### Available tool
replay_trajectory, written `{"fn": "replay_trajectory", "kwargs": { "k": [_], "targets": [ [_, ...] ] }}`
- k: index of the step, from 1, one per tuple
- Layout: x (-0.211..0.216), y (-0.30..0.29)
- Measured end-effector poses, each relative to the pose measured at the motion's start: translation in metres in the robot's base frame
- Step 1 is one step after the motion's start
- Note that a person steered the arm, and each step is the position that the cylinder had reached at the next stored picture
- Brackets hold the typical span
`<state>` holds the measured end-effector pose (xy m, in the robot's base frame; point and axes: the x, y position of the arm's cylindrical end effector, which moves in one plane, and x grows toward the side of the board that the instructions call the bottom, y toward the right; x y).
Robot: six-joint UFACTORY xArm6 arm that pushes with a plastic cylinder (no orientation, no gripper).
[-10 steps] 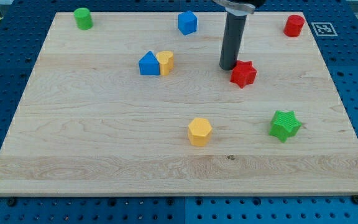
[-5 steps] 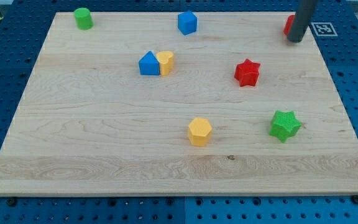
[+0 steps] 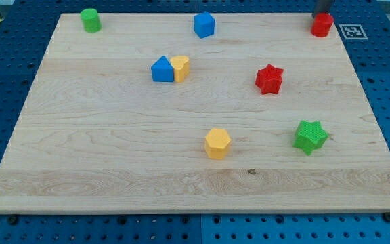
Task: Keep red blocks in between blue cube and green star
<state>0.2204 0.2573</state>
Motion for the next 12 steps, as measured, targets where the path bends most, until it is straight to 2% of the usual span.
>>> {"fn": "replay_trajectory", "kwargs": {
  "k": [4, 6, 8, 9, 12],
  "targets": [
    [0.016, 0.002],
    [0.046, -0.022],
    [0.019, 0.021],
    [0.068, 0.02],
    [0.14, -0.034]
  ]
}}
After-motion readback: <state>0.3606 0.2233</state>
